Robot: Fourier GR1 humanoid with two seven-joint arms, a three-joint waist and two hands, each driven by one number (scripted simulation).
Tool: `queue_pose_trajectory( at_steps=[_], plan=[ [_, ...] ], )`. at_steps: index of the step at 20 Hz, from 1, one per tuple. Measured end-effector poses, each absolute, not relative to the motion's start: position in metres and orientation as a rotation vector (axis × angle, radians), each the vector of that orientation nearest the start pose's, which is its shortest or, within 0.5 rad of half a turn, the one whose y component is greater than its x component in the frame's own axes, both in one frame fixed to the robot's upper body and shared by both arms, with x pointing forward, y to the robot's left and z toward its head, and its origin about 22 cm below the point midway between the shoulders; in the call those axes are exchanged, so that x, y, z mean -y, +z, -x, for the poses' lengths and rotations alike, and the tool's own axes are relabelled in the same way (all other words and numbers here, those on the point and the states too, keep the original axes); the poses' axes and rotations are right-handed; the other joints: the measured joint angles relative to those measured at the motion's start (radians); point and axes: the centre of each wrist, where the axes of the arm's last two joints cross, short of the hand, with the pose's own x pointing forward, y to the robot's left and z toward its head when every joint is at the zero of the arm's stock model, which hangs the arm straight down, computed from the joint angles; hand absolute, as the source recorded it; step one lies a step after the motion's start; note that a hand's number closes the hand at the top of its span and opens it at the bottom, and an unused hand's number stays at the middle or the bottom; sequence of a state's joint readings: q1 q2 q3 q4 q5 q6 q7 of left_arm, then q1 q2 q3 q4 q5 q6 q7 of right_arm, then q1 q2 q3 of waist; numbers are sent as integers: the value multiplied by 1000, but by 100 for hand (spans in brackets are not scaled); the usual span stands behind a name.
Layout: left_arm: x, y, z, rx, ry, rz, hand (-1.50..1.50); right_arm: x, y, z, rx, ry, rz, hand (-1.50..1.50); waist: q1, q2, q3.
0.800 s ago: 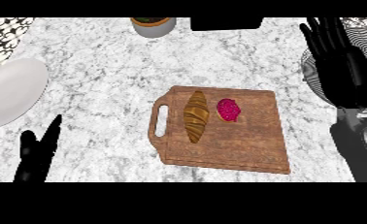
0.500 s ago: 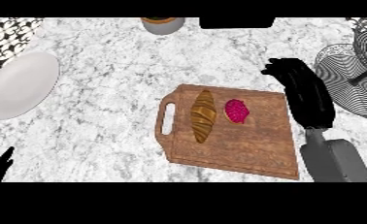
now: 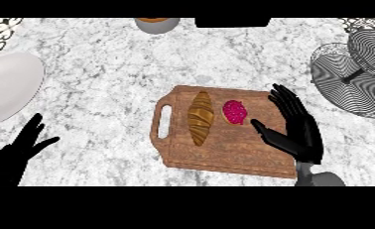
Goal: Pick the cupcake from the cutting board and place it in the tiered basket
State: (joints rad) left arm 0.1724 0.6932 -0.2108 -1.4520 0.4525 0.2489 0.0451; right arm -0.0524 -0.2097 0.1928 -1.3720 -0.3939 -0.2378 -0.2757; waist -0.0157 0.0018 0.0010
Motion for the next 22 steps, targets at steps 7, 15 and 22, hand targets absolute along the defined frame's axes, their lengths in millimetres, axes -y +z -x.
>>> queue_pose_trajectory(
  at_steps=[7, 15, 22],
  plan=[
    [-359, -5, -203, 1189, -62, -299, 0, 264, -13, -252, 1391, 273, 250, -150, 9, -2, -5],
    [-356, -11, -211, 1200, -73, -291, 0, 241, 68, -292, 1230, 521, 177, -150, 19, -4, 0],
    [-358, -16, -215, 1214, -78, -287, 0, 219, 105, -311, 1093, 585, 121, -150, 21, -5, 3]
  ],
)
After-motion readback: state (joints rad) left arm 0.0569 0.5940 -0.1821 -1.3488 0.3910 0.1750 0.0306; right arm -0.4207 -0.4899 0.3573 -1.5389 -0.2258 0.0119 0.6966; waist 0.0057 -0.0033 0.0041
